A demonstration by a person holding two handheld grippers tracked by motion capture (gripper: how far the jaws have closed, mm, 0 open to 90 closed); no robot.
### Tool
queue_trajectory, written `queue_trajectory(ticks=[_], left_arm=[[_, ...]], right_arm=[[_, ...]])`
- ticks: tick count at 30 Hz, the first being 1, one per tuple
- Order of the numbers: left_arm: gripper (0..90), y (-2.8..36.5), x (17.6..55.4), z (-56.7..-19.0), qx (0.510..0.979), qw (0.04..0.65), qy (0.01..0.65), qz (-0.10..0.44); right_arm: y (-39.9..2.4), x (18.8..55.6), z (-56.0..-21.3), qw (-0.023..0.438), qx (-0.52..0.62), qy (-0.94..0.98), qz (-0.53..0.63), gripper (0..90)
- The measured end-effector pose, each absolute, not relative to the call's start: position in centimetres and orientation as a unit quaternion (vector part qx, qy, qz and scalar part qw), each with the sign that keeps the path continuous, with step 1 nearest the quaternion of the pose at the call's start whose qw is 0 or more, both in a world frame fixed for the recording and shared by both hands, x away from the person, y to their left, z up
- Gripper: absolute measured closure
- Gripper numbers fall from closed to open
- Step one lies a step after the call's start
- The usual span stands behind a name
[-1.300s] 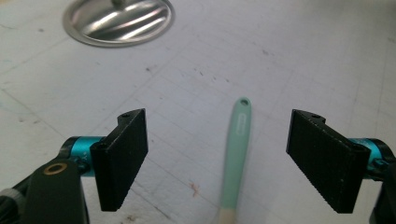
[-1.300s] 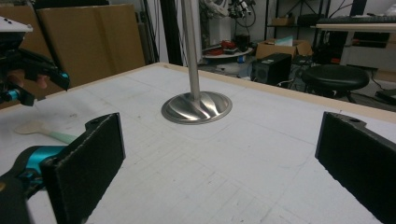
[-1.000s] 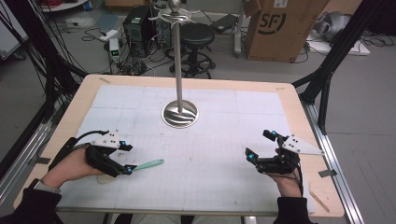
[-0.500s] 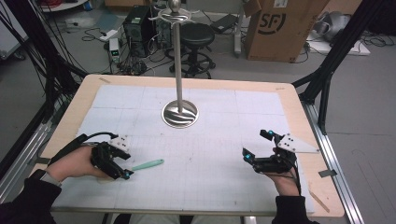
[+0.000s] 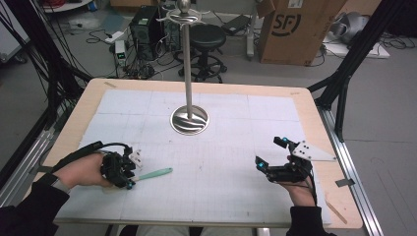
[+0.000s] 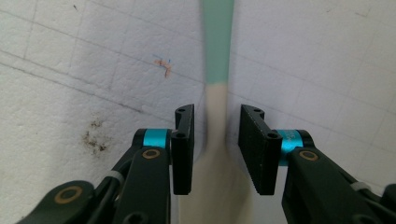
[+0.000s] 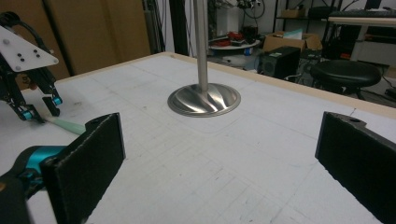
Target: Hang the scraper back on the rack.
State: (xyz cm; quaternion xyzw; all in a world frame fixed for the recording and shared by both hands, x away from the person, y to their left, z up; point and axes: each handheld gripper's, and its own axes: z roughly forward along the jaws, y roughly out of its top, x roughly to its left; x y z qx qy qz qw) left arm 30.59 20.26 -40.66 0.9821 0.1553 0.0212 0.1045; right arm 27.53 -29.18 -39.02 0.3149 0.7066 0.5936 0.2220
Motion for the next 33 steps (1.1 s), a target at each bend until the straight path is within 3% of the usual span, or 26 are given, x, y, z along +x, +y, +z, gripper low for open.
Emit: queue_trajectory(ticks=[9, 15, 25, 33], left_arm=[[79.6, 19.0, 31.0, -40.6, 0.986, 0.065, 0.153, 0.009], [80.4, 19.4, 30.5, -40.6, 0.988, 0.083, 0.128, 0.025], [80.4, 21.9, 30.5, -37.6, 0.970, 0.184, 0.151, 0.044], [80.2, 24.0, 30.6, -35.6, 0.931, 0.292, 0.209, 0.059]], right_arm=[[-29.2, 27.5, -39.1, 0.220, 0.316, 0.707, 0.593, 0.3], [-29.0, 27.6, -39.3, 0.219, 0.318, 0.708, 0.591, 0.3], [-28.8, 27.7, -39.3, 0.214, 0.316, 0.710, 0.591, 0.3], [-28.8, 27.7, -39.3, 0.214, 0.314, 0.710, 0.593, 0.3]])
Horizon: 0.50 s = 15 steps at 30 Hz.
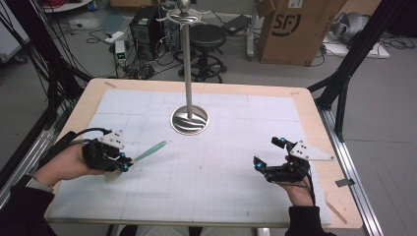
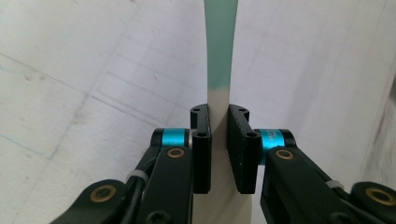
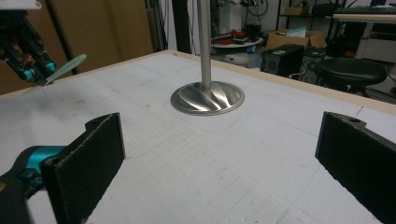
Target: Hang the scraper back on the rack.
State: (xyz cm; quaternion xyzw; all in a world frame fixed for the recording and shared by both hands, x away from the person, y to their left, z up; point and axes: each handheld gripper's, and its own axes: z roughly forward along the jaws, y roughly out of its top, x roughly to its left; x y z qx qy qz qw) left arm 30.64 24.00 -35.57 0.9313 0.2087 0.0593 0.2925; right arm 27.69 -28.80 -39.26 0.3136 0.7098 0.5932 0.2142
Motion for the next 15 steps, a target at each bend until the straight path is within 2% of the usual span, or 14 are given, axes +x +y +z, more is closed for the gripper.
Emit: queue_trajectory(ticks=[7, 11, 15], left_arm=[[80.2, 25.0, 30.6, -35.9, 0.878, 0.396, 0.262, 0.066], [80.1, 25.3, 30.8, -36.3, 0.852, 0.432, 0.288, 0.071], [80.0, 25.2, 30.9, -36.3, 0.826, 0.475, 0.290, 0.089]], right_arm=[[-28.7, 27.7, -39.3, 0.213, 0.315, 0.711, 0.592, 0.3], [-28.7, 27.6, -39.3, 0.212, 0.315, 0.711, 0.591, 0.3], [-28.7, 27.7, -39.2, 0.209, 0.315, 0.708, 0.596, 0.3]])
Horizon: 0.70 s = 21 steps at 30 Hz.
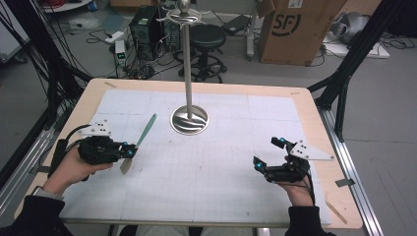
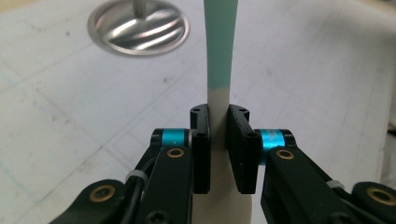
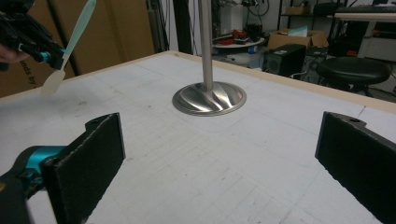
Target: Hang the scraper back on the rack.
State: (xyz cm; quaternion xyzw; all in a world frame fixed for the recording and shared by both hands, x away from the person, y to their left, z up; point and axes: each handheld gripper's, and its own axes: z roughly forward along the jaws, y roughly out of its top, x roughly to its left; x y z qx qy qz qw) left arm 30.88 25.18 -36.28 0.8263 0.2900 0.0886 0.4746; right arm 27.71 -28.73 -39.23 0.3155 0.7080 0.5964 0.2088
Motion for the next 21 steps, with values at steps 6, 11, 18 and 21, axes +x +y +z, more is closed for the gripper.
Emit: queue_trajectory(ticks=[6, 11, 18, 21], left_arm=[[80.1, 24.2, 31.3, -35.8, 0.796, 0.517, 0.292, 0.117], [80.2, 23.8, 31.9, -35.0, 0.777, 0.538, 0.298, 0.134], [80.2, 23.7, 32.9, -33.6, 0.767, 0.550, 0.298, 0.143], [80.2, 23.7, 33.5, -32.4, 0.764, 0.553, 0.297, 0.152]], right_arm=[[-28.3, 27.6, -39.1, 0.204, 0.311, 0.710, 0.598, 0.3], [-28.4, 27.6, -39.0, 0.205, 0.310, 0.709, 0.599, 0.3], [-28.5, 27.7, -39.0, 0.206, 0.309, 0.709, 0.599, 0.3], [-28.4, 27.7, -39.0, 0.206, 0.309, 0.710, 0.599, 0.3]])
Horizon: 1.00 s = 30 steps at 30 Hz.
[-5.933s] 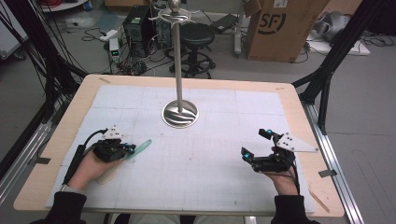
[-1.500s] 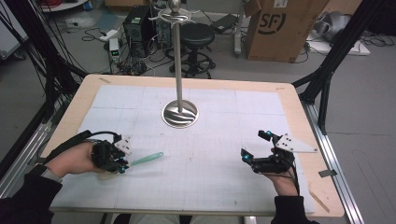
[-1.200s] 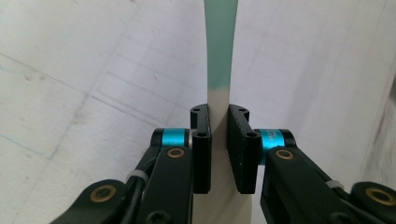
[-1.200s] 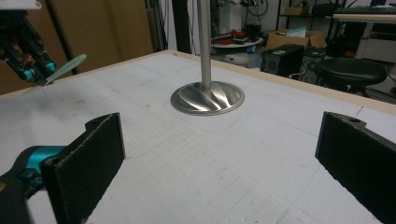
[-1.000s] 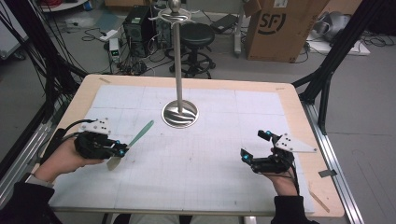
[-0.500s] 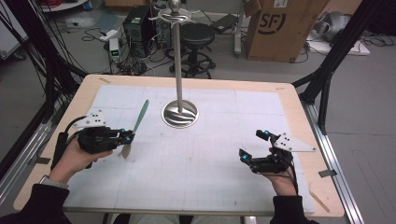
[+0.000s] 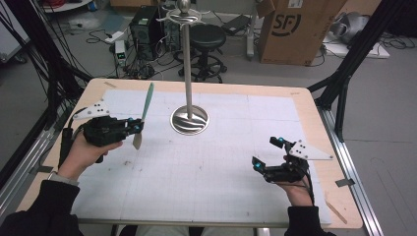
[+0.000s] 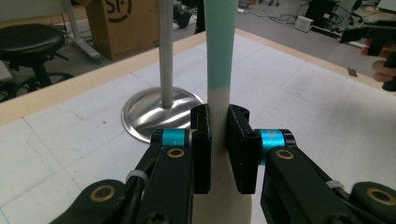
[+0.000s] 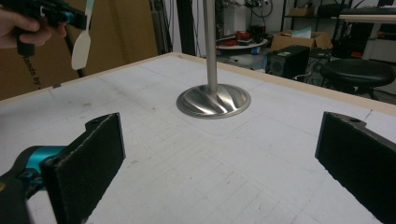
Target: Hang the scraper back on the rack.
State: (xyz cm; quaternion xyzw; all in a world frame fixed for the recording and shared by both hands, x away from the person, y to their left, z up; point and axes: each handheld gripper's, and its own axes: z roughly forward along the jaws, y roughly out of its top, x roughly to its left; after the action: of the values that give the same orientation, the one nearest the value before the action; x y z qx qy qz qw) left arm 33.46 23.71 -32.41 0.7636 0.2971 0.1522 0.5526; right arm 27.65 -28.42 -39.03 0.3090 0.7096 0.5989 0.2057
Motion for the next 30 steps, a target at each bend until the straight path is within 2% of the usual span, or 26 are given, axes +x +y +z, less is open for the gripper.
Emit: queue_trajectory(ticks=[12, 30], left_arm=[[80.2, 23.1, 35.6, -28.3, 0.768, 0.541, 0.284, 0.192], [80.3, 21.8, 37.2, -26.0, 0.737, 0.574, 0.287, 0.212]], right_arm=[[-28.5, 27.6, -39.0, 0.205, 0.309, 0.708, 0.601, 0.3], [-28.8, 27.4, -39.0, 0.206, 0.311, 0.704, 0.604, 0.3]])
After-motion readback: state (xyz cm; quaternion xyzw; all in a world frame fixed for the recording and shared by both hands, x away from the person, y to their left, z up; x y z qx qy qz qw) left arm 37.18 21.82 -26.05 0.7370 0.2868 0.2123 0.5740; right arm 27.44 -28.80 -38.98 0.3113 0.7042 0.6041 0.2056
